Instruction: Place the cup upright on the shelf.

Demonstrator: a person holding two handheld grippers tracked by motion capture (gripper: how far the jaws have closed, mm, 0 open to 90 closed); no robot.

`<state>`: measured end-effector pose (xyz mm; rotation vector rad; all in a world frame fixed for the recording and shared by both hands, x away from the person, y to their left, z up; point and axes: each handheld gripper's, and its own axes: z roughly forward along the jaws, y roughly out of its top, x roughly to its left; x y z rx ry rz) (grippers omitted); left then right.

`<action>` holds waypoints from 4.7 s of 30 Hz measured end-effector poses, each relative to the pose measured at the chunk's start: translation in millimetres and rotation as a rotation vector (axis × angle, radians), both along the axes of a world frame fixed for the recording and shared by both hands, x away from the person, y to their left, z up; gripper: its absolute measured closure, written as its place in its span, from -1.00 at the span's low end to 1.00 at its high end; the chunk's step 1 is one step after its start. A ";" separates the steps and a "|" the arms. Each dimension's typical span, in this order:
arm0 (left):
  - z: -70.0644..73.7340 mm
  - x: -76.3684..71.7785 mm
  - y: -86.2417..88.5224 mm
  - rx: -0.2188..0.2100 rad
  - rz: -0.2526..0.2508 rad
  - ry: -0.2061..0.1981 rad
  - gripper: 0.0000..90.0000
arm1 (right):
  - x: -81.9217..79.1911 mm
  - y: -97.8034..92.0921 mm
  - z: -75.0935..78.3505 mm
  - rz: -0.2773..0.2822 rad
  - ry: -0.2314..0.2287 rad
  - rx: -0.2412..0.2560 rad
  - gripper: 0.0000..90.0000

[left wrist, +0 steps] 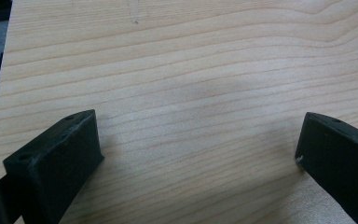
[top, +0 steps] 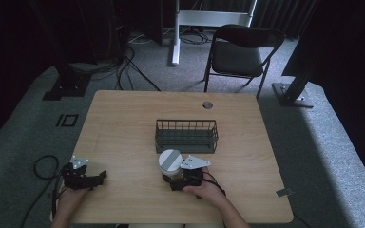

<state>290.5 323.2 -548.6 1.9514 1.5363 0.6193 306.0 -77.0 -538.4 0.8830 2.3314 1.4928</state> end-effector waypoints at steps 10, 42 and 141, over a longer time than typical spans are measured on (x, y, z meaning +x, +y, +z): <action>0.0 0.0 0.0 0.000 0.000 0.000 -1.00 | 0.2 4.6 -0.1 -0.017 -0.036 -0.005 -0.64; 0.0 0.0 -0.1 -0.001 0.001 -0.001 -1.00 | 0.7 9.1 25.2 -0.001 -0.087 -0.031 -0.59; 0.0 0.0 -0.1 -0.001 0.000 -0.001 -1.00 | 98.8 -30.9 62.2 -0.629 -0.103 -0.139 -0.59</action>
